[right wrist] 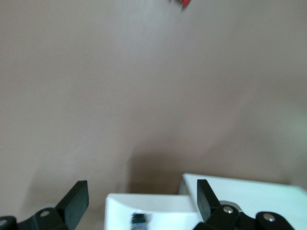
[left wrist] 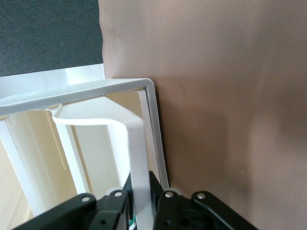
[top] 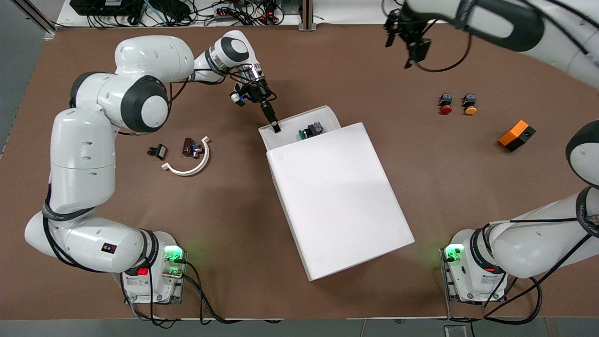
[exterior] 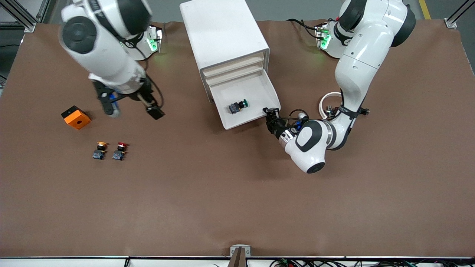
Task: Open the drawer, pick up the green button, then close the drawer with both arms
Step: 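Lower the right gripper into the open drawer toward the green button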
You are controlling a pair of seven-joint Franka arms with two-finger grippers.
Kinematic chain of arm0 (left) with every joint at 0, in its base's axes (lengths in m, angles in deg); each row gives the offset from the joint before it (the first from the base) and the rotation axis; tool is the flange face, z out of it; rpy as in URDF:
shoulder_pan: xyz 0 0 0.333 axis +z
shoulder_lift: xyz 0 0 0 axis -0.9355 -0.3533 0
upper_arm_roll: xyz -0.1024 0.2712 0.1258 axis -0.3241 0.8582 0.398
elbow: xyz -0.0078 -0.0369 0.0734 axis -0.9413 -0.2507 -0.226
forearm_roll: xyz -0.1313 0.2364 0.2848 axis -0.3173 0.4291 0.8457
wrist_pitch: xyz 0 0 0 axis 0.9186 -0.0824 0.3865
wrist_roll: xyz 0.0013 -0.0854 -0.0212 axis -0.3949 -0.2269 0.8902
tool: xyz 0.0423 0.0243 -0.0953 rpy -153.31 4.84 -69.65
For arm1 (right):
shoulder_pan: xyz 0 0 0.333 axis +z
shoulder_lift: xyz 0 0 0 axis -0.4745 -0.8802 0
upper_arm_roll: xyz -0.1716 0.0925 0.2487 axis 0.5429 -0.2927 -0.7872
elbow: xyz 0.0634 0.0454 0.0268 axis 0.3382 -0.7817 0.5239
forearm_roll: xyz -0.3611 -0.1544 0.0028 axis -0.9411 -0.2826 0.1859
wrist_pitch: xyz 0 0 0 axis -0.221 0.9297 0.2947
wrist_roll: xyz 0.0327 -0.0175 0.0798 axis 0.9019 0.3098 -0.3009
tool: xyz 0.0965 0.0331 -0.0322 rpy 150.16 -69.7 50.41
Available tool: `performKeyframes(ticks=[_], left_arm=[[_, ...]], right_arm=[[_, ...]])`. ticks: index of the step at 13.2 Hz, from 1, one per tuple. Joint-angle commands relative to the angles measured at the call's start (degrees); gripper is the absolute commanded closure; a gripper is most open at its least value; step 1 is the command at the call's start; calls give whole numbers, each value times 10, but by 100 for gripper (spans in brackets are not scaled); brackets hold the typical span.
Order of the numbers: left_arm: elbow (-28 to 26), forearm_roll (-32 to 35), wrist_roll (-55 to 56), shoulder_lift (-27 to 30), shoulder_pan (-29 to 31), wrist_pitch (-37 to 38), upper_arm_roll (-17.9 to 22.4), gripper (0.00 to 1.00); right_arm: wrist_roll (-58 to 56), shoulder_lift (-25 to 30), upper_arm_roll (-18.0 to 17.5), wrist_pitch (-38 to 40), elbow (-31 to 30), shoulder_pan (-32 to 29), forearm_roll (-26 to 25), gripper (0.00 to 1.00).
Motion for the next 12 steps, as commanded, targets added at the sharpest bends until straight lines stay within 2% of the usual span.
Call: performKeyframes(ticks=[1, 2, 3, 8, 10, 12], left_arm=[[23, -7, -19, 5, 2, -16, 4, 47], [22, -7, -19, 4, 3, -16, 4, 3], [23, -7, -28, 3, 3, -17, 4, 0], [27, 7, -119, 33, 15, -17, 4, 0], [27, 40, -171, 60, 25, -41, 4, 0], [22, 66, -271, 105, 39, -74, 4, 0]], right_arm=[[68, -34, 7, -42, 5, 47, 4, 0], [84, -44, 7, -58, 7, 59, 4, 0], [104, -53, 7, -74, 8, 71, 4, 0], [194, -115, 8, -127, 22, 135, -5, 0], [218, -145, 8, -144, 35, 152, -6, 0], [240, -174, 8, -159, 42, 170, -4, 0]])
